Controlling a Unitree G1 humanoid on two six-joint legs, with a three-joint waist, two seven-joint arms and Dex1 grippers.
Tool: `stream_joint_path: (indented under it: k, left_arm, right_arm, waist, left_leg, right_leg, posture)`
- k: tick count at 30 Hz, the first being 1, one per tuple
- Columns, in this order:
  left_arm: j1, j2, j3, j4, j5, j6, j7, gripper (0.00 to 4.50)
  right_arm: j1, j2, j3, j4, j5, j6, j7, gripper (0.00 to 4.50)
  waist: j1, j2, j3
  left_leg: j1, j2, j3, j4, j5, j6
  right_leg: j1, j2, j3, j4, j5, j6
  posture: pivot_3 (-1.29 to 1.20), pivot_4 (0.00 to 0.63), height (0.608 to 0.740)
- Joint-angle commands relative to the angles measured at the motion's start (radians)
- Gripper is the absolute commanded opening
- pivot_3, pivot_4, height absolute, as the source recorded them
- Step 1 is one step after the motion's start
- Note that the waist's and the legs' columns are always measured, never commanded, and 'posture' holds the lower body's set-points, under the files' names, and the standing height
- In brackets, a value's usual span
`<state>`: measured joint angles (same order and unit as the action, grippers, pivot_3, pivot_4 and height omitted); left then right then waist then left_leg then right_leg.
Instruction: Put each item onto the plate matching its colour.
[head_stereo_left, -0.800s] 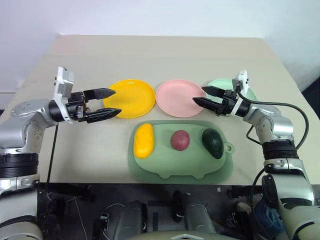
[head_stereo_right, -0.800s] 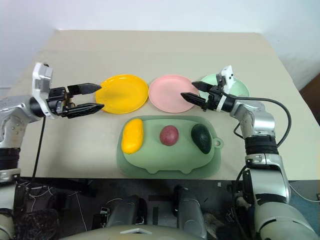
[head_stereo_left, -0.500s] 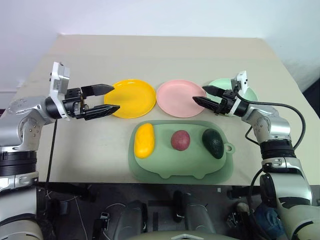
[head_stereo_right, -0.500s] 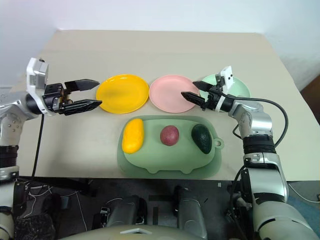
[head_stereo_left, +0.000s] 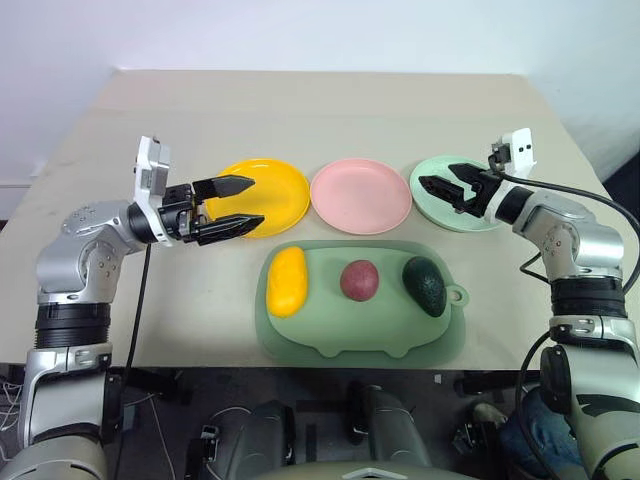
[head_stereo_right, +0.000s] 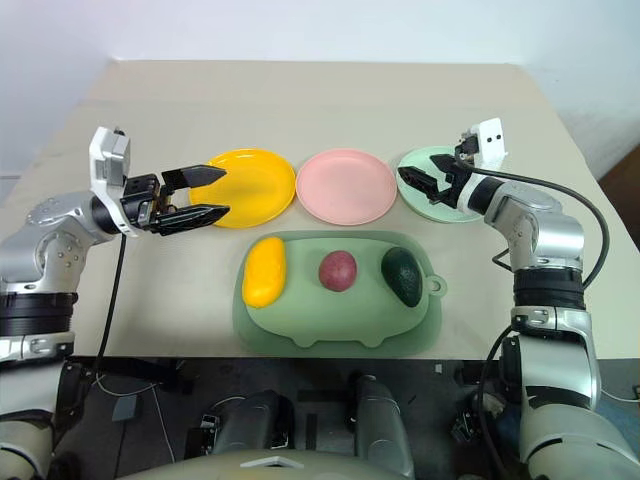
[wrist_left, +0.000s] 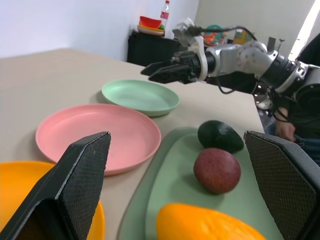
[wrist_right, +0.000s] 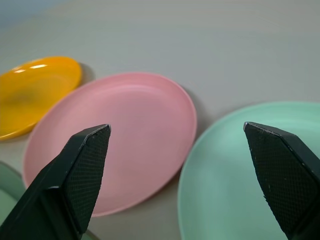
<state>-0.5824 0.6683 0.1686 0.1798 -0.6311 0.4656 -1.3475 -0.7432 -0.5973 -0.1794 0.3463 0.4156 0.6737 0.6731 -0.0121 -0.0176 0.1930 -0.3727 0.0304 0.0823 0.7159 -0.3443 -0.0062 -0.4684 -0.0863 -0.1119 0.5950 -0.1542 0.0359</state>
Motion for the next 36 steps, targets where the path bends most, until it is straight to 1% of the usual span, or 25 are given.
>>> stream_joint_path:
  k: [1,4,8,10,14,17,19,21,23,29,32,36]
  left_arm:
    - [0.007,0.012,0.009,-0.022,-0.004,-0.012,-0.003,4.48]
    - [0.019,0.004,0.010,-0.036,-0.012,-0.006,-0.002,4.48]
    - [0.006,-0.017,-0.003,-0.001,0.002,-0.026,-0.006,4.48]
    - [-0.002,-0.029,-0.009,0.007,0.009,-0.032,-0.001,4.48]
    - [-0.007,-0.056,-0.014,0.016,0.012,-0.048,0.004,4.48]
    - [-0.006,-0.073,-0.024,0.026,0.018,-0.060,0.003,4.48]
    - [-0.015,-0.082,-0.032,0.043,0.022,-0.070,-0.003,4.48]
    - [-0.028,-0.086,-0.036,0.062,0.025,-0.078,-0.009,4.48]
    - [-0.042,-0.091,-0.039,0.083,0.029,-0.086,-0.014,4.48]
    - [-0.058,-0.108,-0.049,0.108,0.038,-0.095,-0.028,4.48]
    - [-0.058,-0.111,-0.055,0.113,0.040,-0.099,-0.029,4.48]
    - [-0.056,-0.111,-0.059,0.108,0.039,-0.097,-0.027,4.48]
  right_arm:
    - [-0.001,-0.005,-0.055,-0.097,0.057,0.171,-0.069,4.50]
    - [-0.005,-0.006,-0.079,-0.140,0.098,0.295,-0.099,4.50]
    - [-0.016,-0.043,-0.124,-0.224,0.177,0.516,-0.122,4.50]
    - [-0.021,-0.044,-0.162,-0.244,0.203,0.564,-0.141,4.50]
    - [0.012,-0.046,-0.218,-0.365,0.255,0.705,-0.180,4.50]
    - [0.036,-0.067,-0.261,-0.440,0.296,0.842,-0.183,4.50]
    - [0.058,-0.117,-0.262,-0.469,0.383,0.919,-0.170,4.50]
    - [0.072,-0.141,-0.270,-0.506,0.452,0.941,-0.180,4.50]
    - [0.074,-0.167,-0.275,-0.500,0.530,0.941,-0.208,4.50]
    - [0.156,-0.222,-0.250,-0.527,0.723,0.941,-0.340,4.50]
    - [0.198,-0.212,-0.244,-0.564,0.812,0.941,-0.425,4.50]
    - [0.246,-0.178,-0.241,-0.605,0.890,0.941,-0.536,4.50]
  waist:
    - [0.001,0.000,0.000]
    - [0.003,0.000,0.000]
    - [0.003,0.000,0.000]
    - [0.004,0.000,0.000]
    - [0.002,0.000,0.000]
    - [0.003,0.000,0.000]
    - [0.005,0.000,0.000]
    - [0.005,0.000,0.000]
    - [0.003,0.000,0.000]
    - [0.003,0.000,0.000]
    - [0.004,0.000,0.000]
    - [0.004,-0.001,0.000]
  left_leg:
    - [0.000,0.000,0.000,0.000,0.000,0.000]
    - [0.000,0.000,0.000,0.000,0.000,0.000]
    - [0.000,0.000,-0.001,0.000,-0.002,0.003]
    - [0.000,0.000,-0.001,0.000,-0.002,0.004]
    - [0.000,0.000,-0.001,0.000,-0.003,0.005]
    - [0.000,0.000,-0.001,0.000,-0.003,0.005]
    - [-0.001,0.000,-0.002,0.000,-0.003,0.005]
    - [-0.001,0.000,-0.002,0.000,-0.003,0.005]
    - [0.000,0.000,-0.003,0.000,-0.004,0.007]
    - [0.000,0.000,-0.003,0.000,-0.004,0.008]
    - [0.000,0.000,-0.003,0.000,-0.004,0.008]
    - [0.000,0.000,-0.003,0.000,-0.004,0.008]
  right_leg:
    - [0.000,0.000,0.000,0.000,0.000,0.000]
    - [0.000,-0.001,0.000,0.000,0.000,0.000]
    - [0.000,0.000,0.000,0.000,0.000,0.000]
    - [0.000,-0.001,0.000,0.000,0.000,0.000]
    - [0.000,0.000,0.000,0.000,0.000,0.000]
    - [0.000,0.000,0.000,0.000,0.000,0.000]
    - [0.000,-0.001,0.000,0.000,0.000,0.000]
    - [0.000,-0.001,0.000,0.000,0.000,0.000]
    - [0.000,-0.001,0.000,0.000,0.000,0.000]
    - [0.000,0.000,0.000,-0.001,0.000,0.000]
    - [0.000,-0.001,0.000,-0.001,0.000,0.000]
    - [0.000,-0.001,0.000,-0.001,0.000,0.000]
  posture:
    - [0.00,0.150,0.740]
    - [0.00,0.150,0.740]
    - [0.00,0.150,0.740]
    - [0.00,0.150,0.740]
    - [0.00,0.150,0.740]
    - [0.00,0.150,0.740]
    - [0.00,0.150,0.740]
    - [0.00,0.150,0.740]
    - [0.00,0.150,0.740]
    - [0.00,0.150,0.740]
    - [0.00,0.150,0.740]
    - [0.00,0.150,0.740]
